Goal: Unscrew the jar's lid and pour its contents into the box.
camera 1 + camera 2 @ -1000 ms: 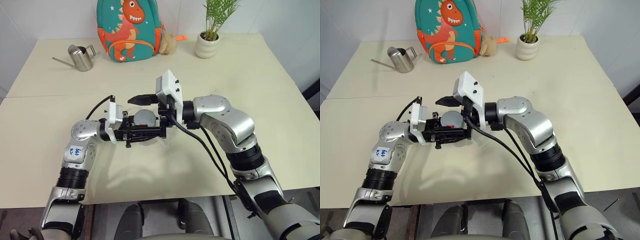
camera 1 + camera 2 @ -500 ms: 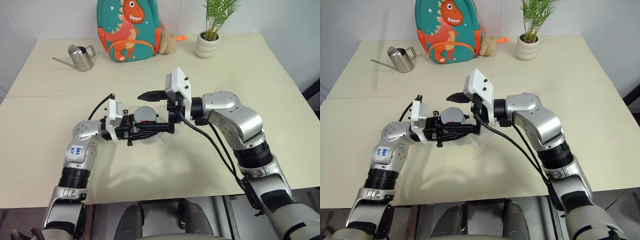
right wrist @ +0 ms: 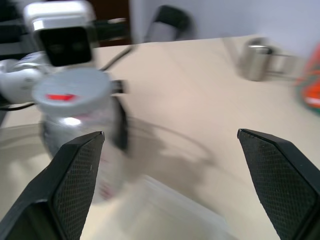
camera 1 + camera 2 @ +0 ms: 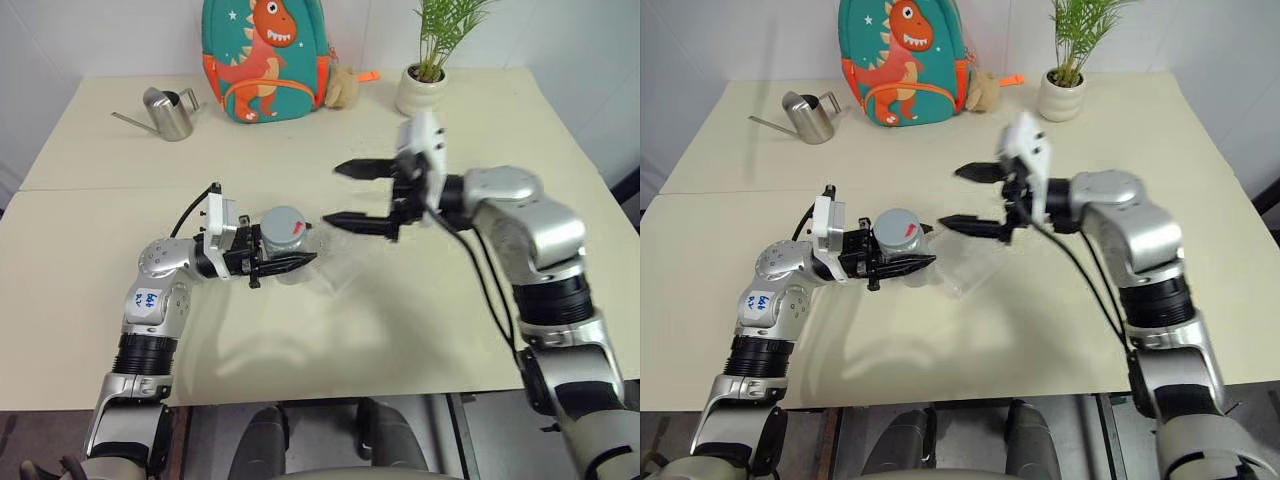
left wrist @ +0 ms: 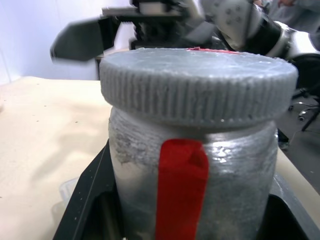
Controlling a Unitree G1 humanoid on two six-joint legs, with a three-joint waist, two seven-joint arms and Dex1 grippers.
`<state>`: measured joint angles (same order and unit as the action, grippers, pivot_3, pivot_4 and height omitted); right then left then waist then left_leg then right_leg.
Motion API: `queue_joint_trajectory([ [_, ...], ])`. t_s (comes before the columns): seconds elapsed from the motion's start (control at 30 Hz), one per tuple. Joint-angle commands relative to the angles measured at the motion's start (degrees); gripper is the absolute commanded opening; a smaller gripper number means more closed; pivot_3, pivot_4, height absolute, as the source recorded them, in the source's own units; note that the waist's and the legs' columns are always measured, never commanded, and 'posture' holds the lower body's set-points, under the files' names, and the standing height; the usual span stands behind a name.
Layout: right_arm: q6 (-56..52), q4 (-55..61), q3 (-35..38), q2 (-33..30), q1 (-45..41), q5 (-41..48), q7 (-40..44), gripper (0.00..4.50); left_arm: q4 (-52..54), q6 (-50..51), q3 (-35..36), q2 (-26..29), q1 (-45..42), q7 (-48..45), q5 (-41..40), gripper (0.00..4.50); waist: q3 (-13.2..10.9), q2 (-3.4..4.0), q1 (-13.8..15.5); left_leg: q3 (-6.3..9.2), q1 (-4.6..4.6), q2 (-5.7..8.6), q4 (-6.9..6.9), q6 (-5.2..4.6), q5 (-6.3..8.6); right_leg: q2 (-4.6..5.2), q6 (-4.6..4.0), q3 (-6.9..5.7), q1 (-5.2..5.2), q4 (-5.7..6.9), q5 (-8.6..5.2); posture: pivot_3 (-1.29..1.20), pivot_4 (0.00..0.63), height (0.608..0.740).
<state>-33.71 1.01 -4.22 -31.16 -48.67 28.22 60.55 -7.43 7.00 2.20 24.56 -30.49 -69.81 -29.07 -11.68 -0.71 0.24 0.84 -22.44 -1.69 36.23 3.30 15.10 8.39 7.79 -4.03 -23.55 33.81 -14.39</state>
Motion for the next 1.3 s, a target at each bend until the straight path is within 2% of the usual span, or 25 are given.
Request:
queue_joint_trajectory([
  [0.03, -1.37, 3.3, 2.85, -1.09, 0.81, 4.6, 2.92, 4.48, 1.76, -0.35, 0.76, 0.62, -0.53, -0.8, -1.24, 2.01, 0.0, 0.0, -0.44, -0.02, 0.0, 0.0, -0.01, 0.02, -0.01, 0.0, 0.0, 0.01, -0.01, 0.0, 0.0, 0.0, 0.15, 0.74],
  [0.17, -4.37, 6.61, 2.84, 0.02, 0.75, 8.57, 3.52, 4.48, 1.41, -0.38, 0.87, 0.96, -0.74, -1.08, -1.06, 2.01, 0.0, 0.0, -0.54, -0.08, 0.04, -0.01, -0.01, 0.03, -0.02, 0.0, 0.0, 0.07, -0.04, 0.05, 0.0, 0.0, 0.15, 0.74],
  [0.27, -5.78, 8.89, 0.61, 3.34, -0.27, 9.11, 1.01, 4.48, 0.91, -0.46, 0.72, 0.78, -1.28, -1.01, -0.89, 2.01, 0.0, 0.0, -0.48, -0.08, 0.05, -0.01, 0.04, 0.02, -0.01, 0.0, 0.0, 0.09, -0.03, 0.07, 0.0, 0.0, 0.15, 0.74],
  [0.43, -4.26, 8.3, -5.37, 10.72, -1.9, 3.52, -5.72, 4.48, 0.52, -0.65, 0.14, -0.01, -1.28, -0.77, -0.58, 2.01, 0.0, 0.0, -0.44, -0.08, 0.06, -0.01, 0.08, 0.01, 0.0, -0.01, 0.0, 0.14, -0.04, 0.15, 0.03, 0.0, 0.15, 0.74],
  [0.63, -1.79, 4.98, -8.27, 13.85, -3.03, -1.4, -8.81, 4.48, -0.06, -0.66, -0.31, -0.05, -1.5, -1.31, -0.36, 2.01, 0.01, -0.01, -0.26, -0.07, -0.01, 0.01, 0.12, 0.02, -0.01, -0.01, 0.04, 0.17, -0.04, 0.08, 0.05, 0.0, 0.15, 0.74],
  [0.9, -0.77, 3.66, -7.28, 13.38, -2.94, -1.93, -7.98, 4.48, -0.84, -0.99, -0.2, -0.02, -2.27, -1.36, -0.42, 2.01, 0.01, -0.02, -0.41, -0.07, 0.01, 0.01, 0.12, -0.02, 0.01, -0.03, 0.04, 0.18, -0.04, 0.1, 0.05, 0.0, 0.15, 0.74],
  [1.3, 0.86, 1.11, -0.7, 2.55, -0.16, -0.04, -2.25, 4.48, -0.41, -1.01, -0.03, 0.48, -1.78, -1.34, -0.76, 2.01, 0.02, -0.04, -0.05, -0.08, 0.0, 0.01, 0.14, -0.19, 0.11, -0.04, 0.05, 0.19, -0.02, 0.07, 0.06, 0.0, 0.15, 0.74],
])
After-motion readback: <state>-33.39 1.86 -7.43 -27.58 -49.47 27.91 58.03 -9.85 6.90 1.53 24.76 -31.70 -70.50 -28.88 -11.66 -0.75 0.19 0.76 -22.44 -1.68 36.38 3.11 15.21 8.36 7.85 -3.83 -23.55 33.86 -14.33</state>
